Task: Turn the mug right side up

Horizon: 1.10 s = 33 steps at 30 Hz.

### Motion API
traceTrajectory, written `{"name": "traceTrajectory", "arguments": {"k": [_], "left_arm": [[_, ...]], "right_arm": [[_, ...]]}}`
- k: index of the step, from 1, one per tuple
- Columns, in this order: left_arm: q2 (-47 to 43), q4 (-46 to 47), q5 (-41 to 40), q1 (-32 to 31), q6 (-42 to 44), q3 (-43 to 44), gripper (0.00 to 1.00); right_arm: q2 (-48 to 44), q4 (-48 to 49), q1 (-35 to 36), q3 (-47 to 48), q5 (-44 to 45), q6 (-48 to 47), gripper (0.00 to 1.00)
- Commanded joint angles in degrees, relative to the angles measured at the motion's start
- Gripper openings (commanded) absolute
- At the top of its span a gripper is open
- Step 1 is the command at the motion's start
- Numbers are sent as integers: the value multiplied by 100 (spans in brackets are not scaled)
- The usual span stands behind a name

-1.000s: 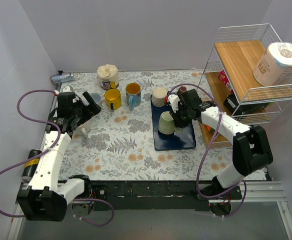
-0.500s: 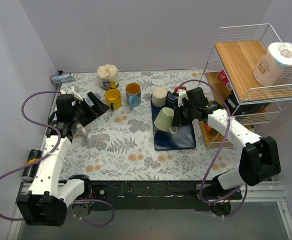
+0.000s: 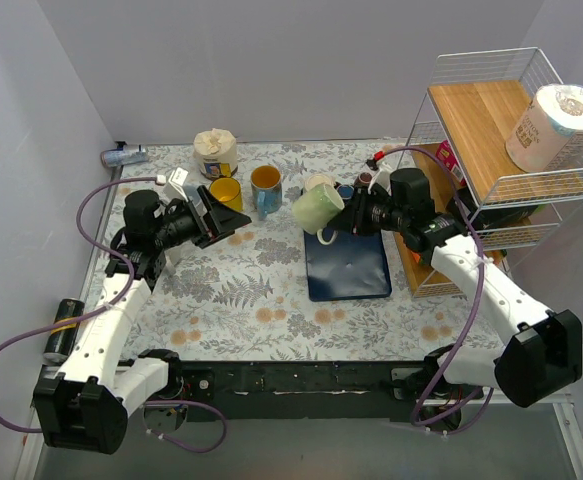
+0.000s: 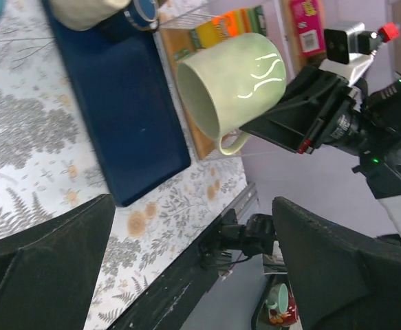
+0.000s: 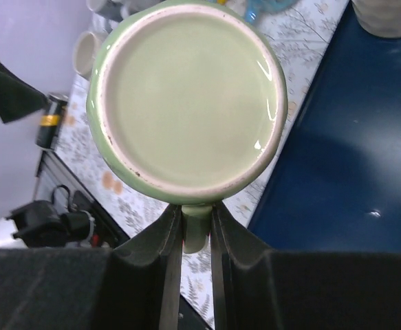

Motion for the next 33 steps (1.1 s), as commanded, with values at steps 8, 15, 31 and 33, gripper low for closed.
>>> {"name": "traceTrajectory", "arguments": {"k": [8, 15, 31, 33], "left_arm": [[-257, 2707, -53, -1318, -1263, -551, 98], [-257, 3359, -493, -1775, -1360, -560, 98], [-160, 3807, -1381, -2153, -2195, -612, 77], [-116, 3965, -1381, -2223, -2336, -656, 72]], "right_arm": [[-730, 2810, 590, -242, 250, 2671, 1], [-765, 3260, 1091, -189, 707, 3322, 1], [-853, 4736, 1724, -690, 1024, 3806, 1], [-853, 4947, 1768, -743, 1076, 3841, 1]]}}
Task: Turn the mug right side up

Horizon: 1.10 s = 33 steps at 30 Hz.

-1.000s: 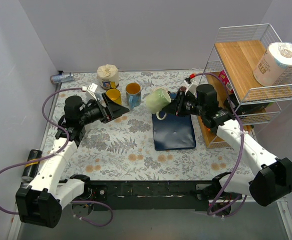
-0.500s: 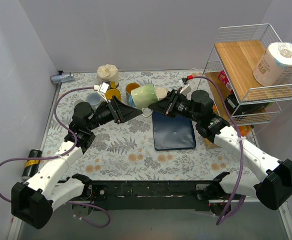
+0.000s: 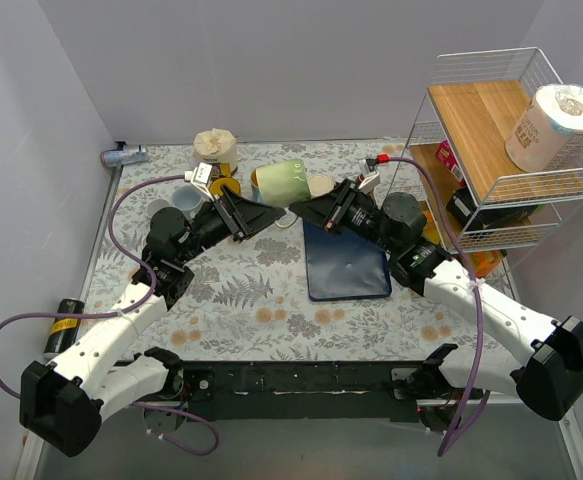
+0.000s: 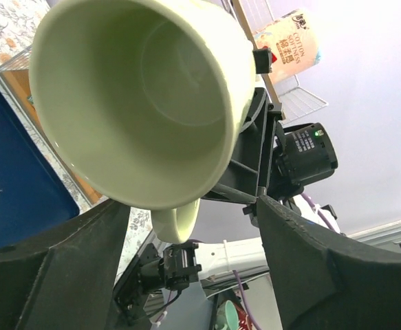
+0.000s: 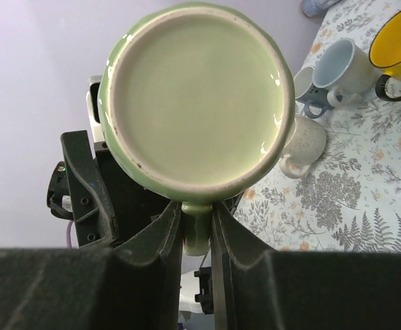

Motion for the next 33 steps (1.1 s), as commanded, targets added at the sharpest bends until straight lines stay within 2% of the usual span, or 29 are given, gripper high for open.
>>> {"name": "traceTrajectory", "arguments": {"k": [1, 8, 11, 15, 16, 19, 24, 27, 28, 30, 31, 32, 33], "left_arm": [[11, 532, -137, -147, -327, -97, 71], [-24, 462, -260, -235, -371, -141, 59], [-15, 576, -225, -261, -459, -176, 49], [2, 603, -207, -314, -529, -176, 29], [2, 603, -216, -323, -547, -168, 17], [-50, 436, -365, -349, -512, -106, 1], [-261, -64, -725, -358, -319, -1, 0], [-393, -495, -1059, -358, -170, 52, 0], [-419, -626, -1164, -350, -117, 104, 0], [-489, -1083, -1481, -358, 93, 175, 0], [-507, -1468, -1612, -358, 173, 262, 0], [-534, -1646, -1866, -350, 243, 307, 0], [-569, -1839, -2025, -349, 453, 351, 0]], "right_arm": [[-260, 1431, 216, -9, -14, 163, 1], [-322, 1555, 313, -70, 39, 145, 1], [-313, 1590, 375, -149, 56, 180, 1], [-313, 1643, 471, -237, 118, 180, 1], [-304, 1643, 497, -255, 118, 172, 1], [-304, 1555, 498, -264, 83, 137, 1], [-374, 1143, 498, -212, 162, -222, 1], [-401, 863, 498, -159, 12, -619, 23], [-392, 643, 498, -106, 47, -672, 39], [-401, 229, 498, -36, 196, -777, 50], [-401, -155, 498, 17, 249, -856, 59], [-401, -342, 498, 52, 302, -900, 62], [-418, -535, 498, 70, 442, -953, 74]]}}
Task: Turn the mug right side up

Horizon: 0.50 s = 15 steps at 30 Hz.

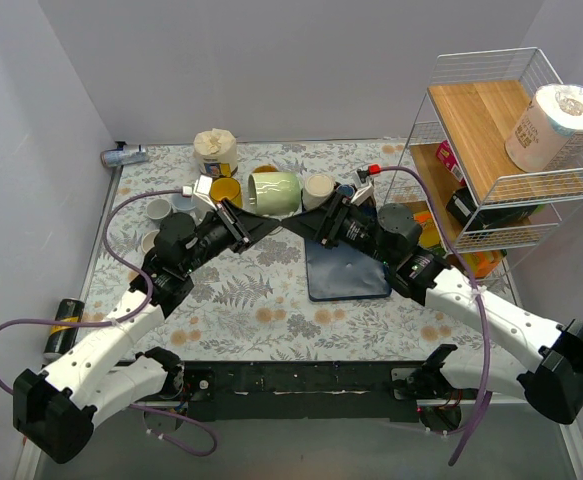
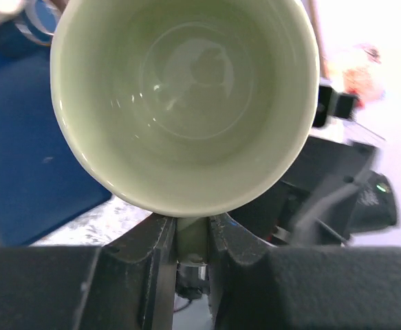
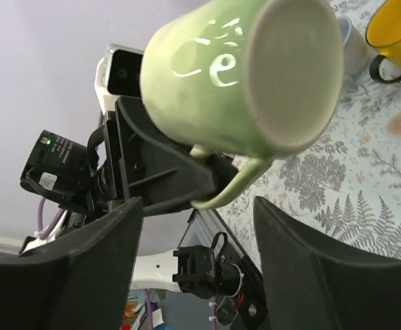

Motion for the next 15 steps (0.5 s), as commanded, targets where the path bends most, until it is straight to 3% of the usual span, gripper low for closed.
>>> {"name": "traceTrajectory", "arguments": {"k": [1, 2, 4, 8, 15], "left_arm": [[-261, -1266, -1167, 33, 675, 467, 0], [-278, -1462, -1334, 42, 789, 563, 0], [-278, -2083, -1826, 42, 1113, 677, 0], [-200, -3105, -2723, 42, 1589, 950, 0], [46, -4416, -4173, 42, 2020, 986, 0]], "right_arm": [[-204, -1125, 37, 422, 253, -545, 82], [-222, -1338, 28, 448, 306, -641, 91], [-275, -1796, 28, 475, 551, -703, 95], [-389, -2849, -16, 528, 842, -896, 97], [-758, -3466, -69, 536, 1631, -1598, 98]]}}
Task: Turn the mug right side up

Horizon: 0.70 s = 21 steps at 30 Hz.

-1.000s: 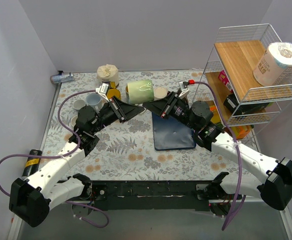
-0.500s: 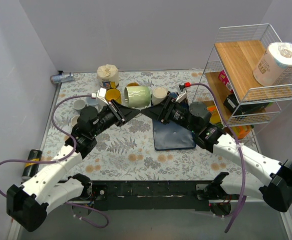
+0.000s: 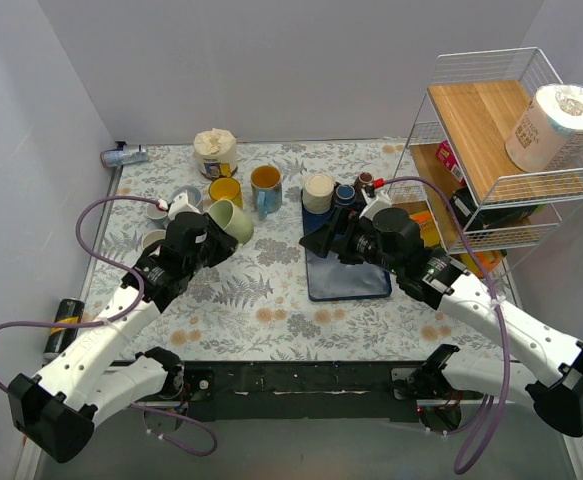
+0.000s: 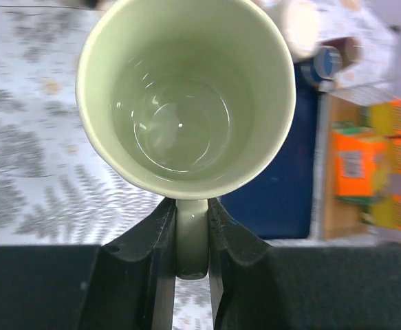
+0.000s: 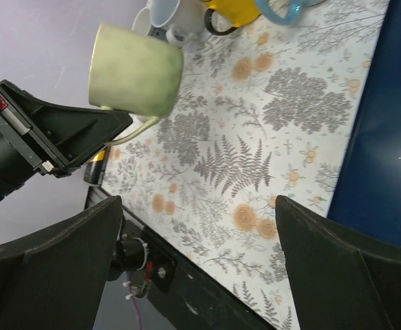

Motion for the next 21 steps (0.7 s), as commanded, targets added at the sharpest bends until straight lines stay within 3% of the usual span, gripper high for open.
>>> {"name": "traceTrajectory", "arguments": {"k": [1, 12, 21], "left_arm": [[101, -755, -1337, 20, 429, 219, 0], [558, -818, -2251, 20, 588, -89, 0], [980, -274, -2525, 55, 974, -563, 0]], "right_arm": [[-347, -567, -56, 313, 732, -612, 98], [-602, -559, -109, 182, 988, -744, 99], [-681, -708, -117, 173, 953, -796, 99]]}}
